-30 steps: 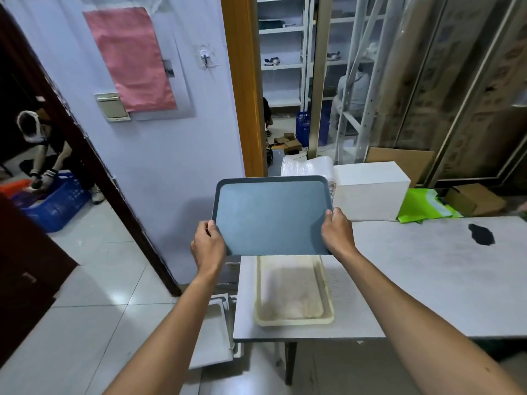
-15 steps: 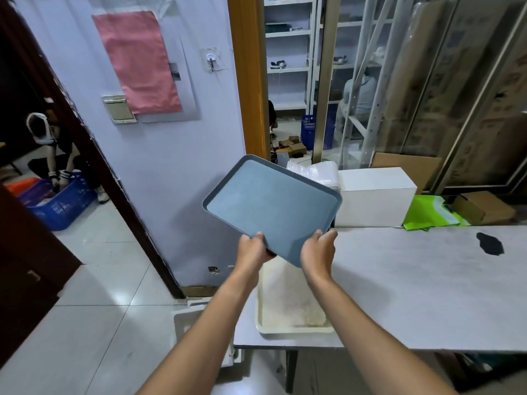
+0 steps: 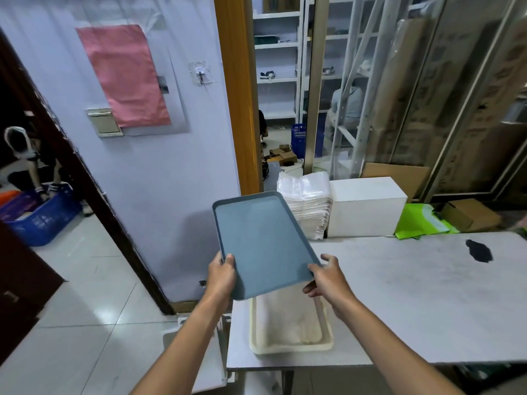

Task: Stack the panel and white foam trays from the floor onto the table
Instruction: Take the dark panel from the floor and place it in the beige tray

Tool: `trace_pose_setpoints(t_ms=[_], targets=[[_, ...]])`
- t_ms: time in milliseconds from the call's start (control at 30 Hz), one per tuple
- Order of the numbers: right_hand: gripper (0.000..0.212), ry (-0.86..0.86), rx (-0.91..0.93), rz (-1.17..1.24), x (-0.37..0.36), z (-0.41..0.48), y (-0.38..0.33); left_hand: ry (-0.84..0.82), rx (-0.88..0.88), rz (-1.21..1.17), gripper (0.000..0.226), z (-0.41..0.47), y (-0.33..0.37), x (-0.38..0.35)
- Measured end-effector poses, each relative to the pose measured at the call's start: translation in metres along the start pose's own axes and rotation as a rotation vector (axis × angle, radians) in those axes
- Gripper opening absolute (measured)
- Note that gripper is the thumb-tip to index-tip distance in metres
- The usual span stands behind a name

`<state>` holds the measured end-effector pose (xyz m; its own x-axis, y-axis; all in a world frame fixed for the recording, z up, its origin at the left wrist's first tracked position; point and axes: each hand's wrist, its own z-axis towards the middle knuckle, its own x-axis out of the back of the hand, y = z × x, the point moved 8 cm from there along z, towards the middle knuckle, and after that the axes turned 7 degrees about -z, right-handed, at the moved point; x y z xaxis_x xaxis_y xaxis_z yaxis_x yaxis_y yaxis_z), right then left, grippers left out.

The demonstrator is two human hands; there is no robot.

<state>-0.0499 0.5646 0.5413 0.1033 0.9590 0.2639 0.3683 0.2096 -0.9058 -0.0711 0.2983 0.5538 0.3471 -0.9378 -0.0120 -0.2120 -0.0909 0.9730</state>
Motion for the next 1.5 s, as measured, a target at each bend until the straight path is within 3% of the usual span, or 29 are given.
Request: trace_pose_setpoints(t_ms=[133, 367, 567, 867, 1100, 1333, 1500], targets=[[0.019, -0.067, 0.082, -0.201, 0.003, 0.005, -0.009, -0.057, -0.055, 0.063, 0.022, 0.009, 0.01, -0.002], [0.023, 0.165, 0.145, -0.395, 0.005, -0.005, 0.018, -0.115, -0.054, 0.128, 0.027, 0.002, -0.014, -0.01], [0.023, 0.165, 0.089, -0.452, 0.006, -0.003, 0.054, -0.23, 0.055, 0.153, 0.059, -0.014, -0.046, -0.018], [0.031, 0.107, -0.035, -0.551, 0.0, -0.003, 0.118, -0.274, 0.27, 0.205, 0.036, -0.044, -0.128, -0.012], [0.036, 0.053, -0.136, -0.602, -0.004, 0.004, 0.16, -0.355, 0.339, 0.328, 0.045, -0.058, -0.16, -0.008], [0.036, 0.004, -0.208, -0.602, -0.009, 0.02, 0.179, -0.459, 0.281, 0.5, 0.07, -0.052, -0.176, -0.018], [0.037, -0.025, -0.217, -0.62, -0.013, 0.024, 0.19, -0.44, 0.223, 0.611, 0.094, -0.039, -0.2, -0.016]])
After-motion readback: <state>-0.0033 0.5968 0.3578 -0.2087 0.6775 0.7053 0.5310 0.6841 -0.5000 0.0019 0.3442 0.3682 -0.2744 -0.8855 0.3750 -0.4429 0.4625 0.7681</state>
